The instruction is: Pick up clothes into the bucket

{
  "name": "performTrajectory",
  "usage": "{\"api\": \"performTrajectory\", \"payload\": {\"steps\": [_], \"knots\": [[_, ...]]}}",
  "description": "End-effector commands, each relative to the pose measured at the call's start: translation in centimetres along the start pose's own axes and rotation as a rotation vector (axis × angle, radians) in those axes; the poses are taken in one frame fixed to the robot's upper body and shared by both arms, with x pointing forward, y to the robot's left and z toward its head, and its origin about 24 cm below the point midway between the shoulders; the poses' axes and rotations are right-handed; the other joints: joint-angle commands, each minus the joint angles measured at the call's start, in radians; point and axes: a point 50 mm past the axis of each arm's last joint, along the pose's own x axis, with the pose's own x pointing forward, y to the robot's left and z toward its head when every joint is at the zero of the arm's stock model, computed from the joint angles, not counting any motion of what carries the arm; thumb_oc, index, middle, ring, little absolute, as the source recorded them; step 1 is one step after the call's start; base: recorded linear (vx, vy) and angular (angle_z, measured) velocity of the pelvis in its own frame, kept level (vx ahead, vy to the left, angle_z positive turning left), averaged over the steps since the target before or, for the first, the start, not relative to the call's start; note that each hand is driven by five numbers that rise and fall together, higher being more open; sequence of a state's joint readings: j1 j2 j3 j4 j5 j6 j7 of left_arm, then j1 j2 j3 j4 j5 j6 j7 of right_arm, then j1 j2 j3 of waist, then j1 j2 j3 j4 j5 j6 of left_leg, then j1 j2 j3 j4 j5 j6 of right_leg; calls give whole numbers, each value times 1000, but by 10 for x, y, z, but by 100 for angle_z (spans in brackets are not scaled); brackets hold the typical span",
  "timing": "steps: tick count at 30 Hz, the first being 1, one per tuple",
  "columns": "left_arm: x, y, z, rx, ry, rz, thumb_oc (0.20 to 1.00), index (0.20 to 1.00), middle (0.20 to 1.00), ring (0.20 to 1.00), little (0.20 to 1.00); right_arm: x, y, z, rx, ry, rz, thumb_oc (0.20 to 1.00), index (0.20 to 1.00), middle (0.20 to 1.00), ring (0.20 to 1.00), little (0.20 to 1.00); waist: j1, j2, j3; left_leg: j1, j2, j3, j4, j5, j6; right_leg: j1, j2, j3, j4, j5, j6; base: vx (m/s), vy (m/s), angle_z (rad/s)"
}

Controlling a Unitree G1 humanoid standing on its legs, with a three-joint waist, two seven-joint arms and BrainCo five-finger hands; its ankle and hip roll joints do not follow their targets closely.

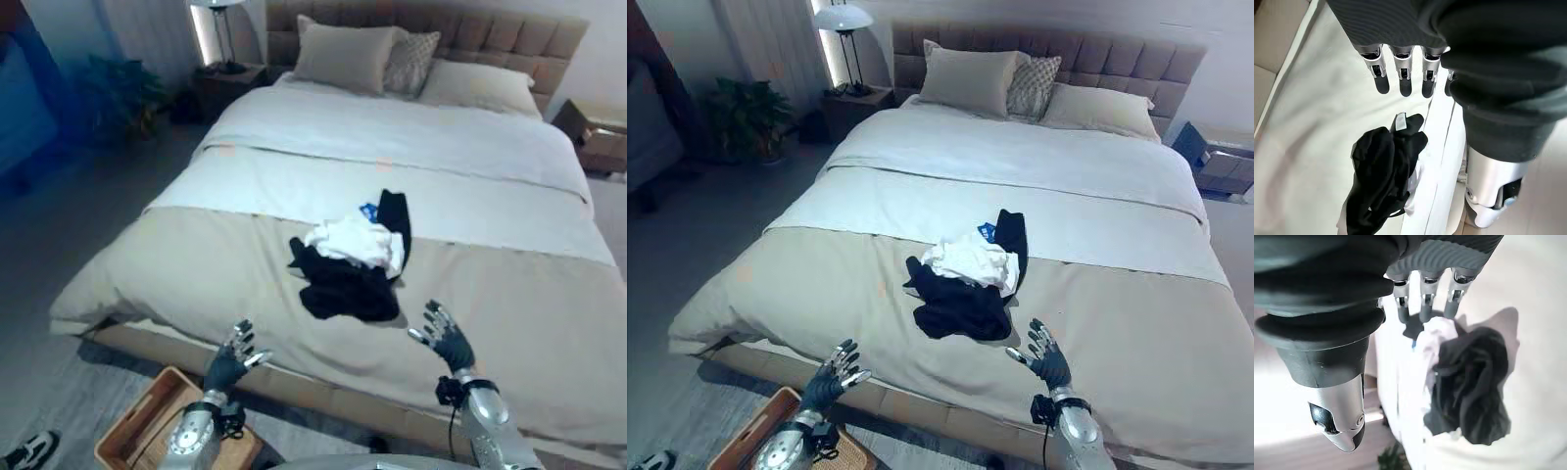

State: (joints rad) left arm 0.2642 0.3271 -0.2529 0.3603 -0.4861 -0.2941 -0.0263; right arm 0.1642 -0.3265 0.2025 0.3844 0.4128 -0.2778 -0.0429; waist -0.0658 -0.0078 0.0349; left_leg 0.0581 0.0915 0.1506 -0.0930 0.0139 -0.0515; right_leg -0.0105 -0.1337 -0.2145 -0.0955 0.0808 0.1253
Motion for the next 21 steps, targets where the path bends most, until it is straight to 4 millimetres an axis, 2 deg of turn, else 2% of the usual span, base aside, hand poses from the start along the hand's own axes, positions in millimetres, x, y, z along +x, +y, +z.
{"api": "performTrajectory", "payload": {"steps": [1, 7, 8, 9, 10, 11, 12, 14, 19, 21], "knots": [[10, 8, 30, 25, -137, 12, 1000, 1000, 1000, 1000, 1000, 14, 6, 38, 3, -196, 21, 1000, 1000, 1000, 1000, 1000, -8, -34, 17, -33, 37, -10, 6, 19, -32, 24, -70, -23, 8, 6, 63, -145, 245, -294], [9, 12, 25, 10, -119, 34, 1000, 1000, 1000, 1000, 1000, 16, 8, 35, -8, -182, 23, 1000, 1000, 1000, 1000, 1000, 4, -39, 20, -20, 42, -18, 29, 9, -36, 52, -67, -28, 8, -6, 57, 49, -35, 6], [12, 13, 27, 33, -117, 34, 1000, 1000, 1000, 1000, 1000, 20, 8, 37, -19, -185, 26, 1000, 1000, 1000, 1000, 1000, 12, -52, 40, -77, 49, -31, 144, -18, -48, 59, -74, -35, 14, -10, 48, -22, -55, 9], [12, 13, 27, 33, -118, 34, 1000, 1000, 1000, 1000, 1000, 20, 8, 38, -19, -186, 26, 1000, 1000, 1000, 1000, 1000, 11, -52, 40, -83, 50, -34, 153, -23, -48, 58, -74, -36, 15, -10, 48, -108, -74, 15], [16, 10, 31, 42, -125, 8, 1000, 1000, 1000, 1000, 1000, 21, 3, 44, -32, -211, 12, 1000, 1000, 1000, 1000, 1000, 13, -62, 73, -176, 65, 8, 263, -11, -61, 66, -89, -67, 22, -14, 41, -93, -20, 18], [16, 9, 31, 43, -126, 7, 1000, 1000, 1000, 1000, 1000, 21, 3, 44, -31, -212, 11, 1000, 1000, 1000, 1000, 1000, 11, -61, 72, -185, 66, 5, 272, -13, -61, 64, -88, -70, 22, -14, 41, -101, 18, 55], [18, 7, 31, 35, -123, -4, 1000, 1000, 1000, 1000, 1000, 22, -1, 46, -44, -213, -1, 1000, 1000, 1000, 1000, 1000, 11, -56, 69, -191, 68, 26, 249, -13, -58, 61, -90, -87, 22, -17, 44, 11, 107, 79], [15, 4, 27, 38, -106, -26, 1000, 1000, 1000, 1000, 1000, 23, -7, 46, -32, -209, -42, 1000, 1000, 1000, 1000, 1000, 20, -51, 52, -181, 32, -13, 199, -22, -37, 60, -112, -103, 29, 7, 61, 74, 143, 61], [12, 7, 32, 80, -117, -56, 1000, 1000, 1000, 1000, 1000, 28, -15, 50, -16, -219, -89, 1000, 1000, 1000, 1000, 1000, 24, -59, 56, -205, -5, -10, 211, -52, -2, 31, -155, -102, 65, 9, 79, 23, 122, 17], [12, 8, 36, 91, -133, -57, 1000, 1000, 1000, 1000, 1000, 37, -15, 54, -47, -219, -103, 1000, 1000, 1000, 1000, 1000, 38, -60, 85, -216, -32, 5, 216, -71, 29, -32, -199, -85, 158, 21, 90, -80, 175, -4]]}}
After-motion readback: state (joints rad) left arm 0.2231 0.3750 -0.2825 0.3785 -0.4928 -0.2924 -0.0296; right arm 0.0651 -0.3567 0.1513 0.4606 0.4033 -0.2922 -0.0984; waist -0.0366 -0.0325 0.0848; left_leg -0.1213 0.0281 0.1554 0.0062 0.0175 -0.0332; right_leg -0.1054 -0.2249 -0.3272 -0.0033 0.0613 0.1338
